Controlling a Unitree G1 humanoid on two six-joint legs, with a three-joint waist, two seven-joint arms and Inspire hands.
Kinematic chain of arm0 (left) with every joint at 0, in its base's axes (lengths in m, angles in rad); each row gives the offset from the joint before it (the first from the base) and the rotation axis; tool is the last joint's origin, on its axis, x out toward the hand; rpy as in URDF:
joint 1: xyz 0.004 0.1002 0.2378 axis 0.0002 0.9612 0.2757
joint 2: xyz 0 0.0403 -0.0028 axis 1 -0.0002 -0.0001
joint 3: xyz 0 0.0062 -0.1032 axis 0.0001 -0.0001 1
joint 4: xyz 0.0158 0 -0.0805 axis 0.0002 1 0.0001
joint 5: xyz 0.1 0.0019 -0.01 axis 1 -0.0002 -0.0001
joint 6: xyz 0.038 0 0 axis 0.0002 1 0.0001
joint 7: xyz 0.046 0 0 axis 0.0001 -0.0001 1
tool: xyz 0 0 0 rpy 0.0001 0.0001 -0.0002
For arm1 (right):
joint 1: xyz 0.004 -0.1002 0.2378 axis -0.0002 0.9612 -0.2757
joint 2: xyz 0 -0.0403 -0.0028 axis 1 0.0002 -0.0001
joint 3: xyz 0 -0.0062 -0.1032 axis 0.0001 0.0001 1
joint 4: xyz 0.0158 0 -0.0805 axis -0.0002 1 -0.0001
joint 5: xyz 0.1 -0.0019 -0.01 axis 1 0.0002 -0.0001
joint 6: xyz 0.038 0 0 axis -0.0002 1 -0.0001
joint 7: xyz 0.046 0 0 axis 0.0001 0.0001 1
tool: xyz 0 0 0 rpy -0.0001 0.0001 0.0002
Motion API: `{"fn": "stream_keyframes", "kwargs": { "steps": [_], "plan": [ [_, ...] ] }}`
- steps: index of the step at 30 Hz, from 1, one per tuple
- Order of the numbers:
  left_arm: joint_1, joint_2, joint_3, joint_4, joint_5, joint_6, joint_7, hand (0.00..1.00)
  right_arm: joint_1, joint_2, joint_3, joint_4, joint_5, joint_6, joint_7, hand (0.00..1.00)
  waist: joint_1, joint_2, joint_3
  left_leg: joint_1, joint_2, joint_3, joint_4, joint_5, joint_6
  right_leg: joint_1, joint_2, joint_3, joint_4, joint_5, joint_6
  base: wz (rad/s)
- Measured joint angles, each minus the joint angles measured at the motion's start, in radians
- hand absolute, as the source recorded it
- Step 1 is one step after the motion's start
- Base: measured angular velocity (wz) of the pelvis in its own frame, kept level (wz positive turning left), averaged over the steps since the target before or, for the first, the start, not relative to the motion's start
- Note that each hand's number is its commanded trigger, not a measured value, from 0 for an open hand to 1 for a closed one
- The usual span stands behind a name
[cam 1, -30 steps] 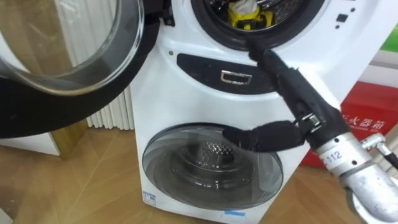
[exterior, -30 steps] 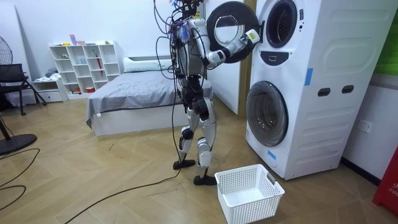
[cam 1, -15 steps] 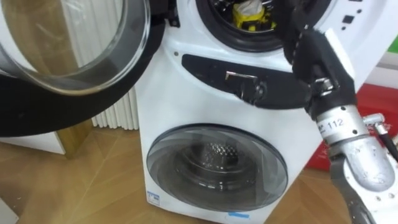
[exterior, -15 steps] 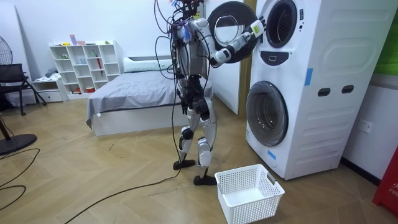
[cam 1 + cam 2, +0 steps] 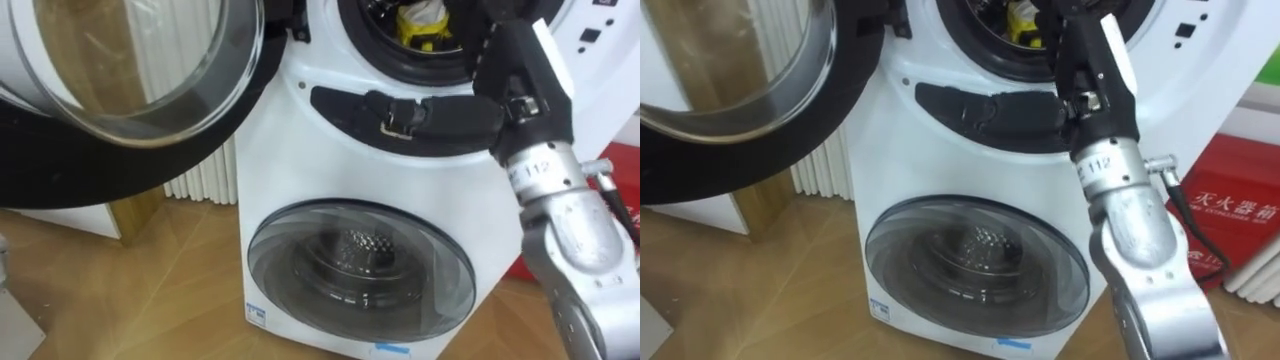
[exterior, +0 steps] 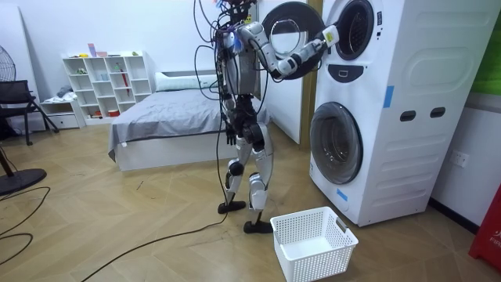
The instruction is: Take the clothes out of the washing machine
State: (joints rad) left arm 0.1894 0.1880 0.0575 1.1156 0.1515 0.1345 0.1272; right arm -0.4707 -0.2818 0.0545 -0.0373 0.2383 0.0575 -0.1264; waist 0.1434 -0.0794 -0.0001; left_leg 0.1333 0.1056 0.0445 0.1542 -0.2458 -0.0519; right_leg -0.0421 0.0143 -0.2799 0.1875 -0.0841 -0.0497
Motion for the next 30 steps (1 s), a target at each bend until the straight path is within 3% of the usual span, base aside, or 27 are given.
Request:
{"fn": "stream_keyframes", "kwargs": {
  "steps": [6,17,22,25,27,28,29,30],
  "plan": [
    [-0.001,0.000,0.008,-0.013,0.009,0.011,-0.001,0.00,-0.079,-0.003,0.000,0.071,0.047,0.010,-0.044,0.00,0.002,-0.025,0.0004,-0.002,0.001,-0.001,-0.001,0.000,0.000,0.003,-0.001,-0.010,-0.004,0.000,0.000,0.02],
    [0.025,0.005,0.041,-0.048,0.017,0.016,-0.006,0.00,-0.117,-0.074,-0.001,0.107,0.097,0.010,-0.126,0.00,0.003,-0.021,0.0032,-0.004,0.001,-0.006,-0.002,0.000,0.000,0.007,-0.005,-0.025,-0.005,-0.002,0.003,0.03],
    [0.039,0.009,0.036,-0.079,0.018,0.027,0.001,0.00,-0.117,-0.078,0.000,0.107,0.074,0.010,-0.146,0.00,0.001,-0.021,0.0032,-0.009,0.002,0.002,0.022,0.000,0.000,0.007,-0.005,-0.019,0.002,-0.004,0.000,-0.03],
    [0.037,0.015,0.035,-0.081,0.017,0.028,0.010,0.00,-0.113,-0.078,0.001,0.108,0.061,0.009,-0.142,0.00,0.004,-0.022,0.0055,-0.037,0.007,0.024,0.132,-0.011,-0.012,0.006,-0.010,-0.012,0.041,-0.031,-0.011,-0.06],
    [0.043,0.021,0.034,-0.067,0.017,0.030,0.020,0.00,-0.112,-0.078,0.005,0.118,0.056,0.008,-0.143,0.00,0.012,-0.022,0.0088,-0.117,0.016,0.003,0.361,-0.015,-0.014,0.019,-0.015,0.004,0.083,-0.061,-0.029,-0.17],
    [0.046,0.020,0.034,-0.067,0.017,0.030,0.020,0.00,-0.113,-0.079,0.005,0.122,0.055,0.005,-0.144,0.00,0.021,-0.016,0.0134,-0.138,0.023,-0.002,0.424,-0.015,-0.014,0.027,-0.014,0.009,0.092,-0.070,-0.038,-0.27],
    [0.050,0.018,0.035,-0.064,0.017,0.031,0.019,0.00,-0.113,-0.078,0.006,0.143,0.051,-0.003,-0.145,0.00,0.028,-0.005,0.0229,-0.174,0.030,-0.029,0.531,-0.009,-0.012,0.037,-0.003,0.026,0.115,-0.102,-0.047,-0.11],
    [0.053,0.014,0.035,-0.066,0.017,0.035,0.018,0.00,-0.110,-0.079,0.002,0.170,0.034,-0.004,-0.148,0.00,0.019,-0.007,0.0200,-0.218,0.022,-0.048,0.567,-0.016,-0.015,0.039,-0.002,0.029,0.146,-0.137,-0.052,0.00]
  ]
}}
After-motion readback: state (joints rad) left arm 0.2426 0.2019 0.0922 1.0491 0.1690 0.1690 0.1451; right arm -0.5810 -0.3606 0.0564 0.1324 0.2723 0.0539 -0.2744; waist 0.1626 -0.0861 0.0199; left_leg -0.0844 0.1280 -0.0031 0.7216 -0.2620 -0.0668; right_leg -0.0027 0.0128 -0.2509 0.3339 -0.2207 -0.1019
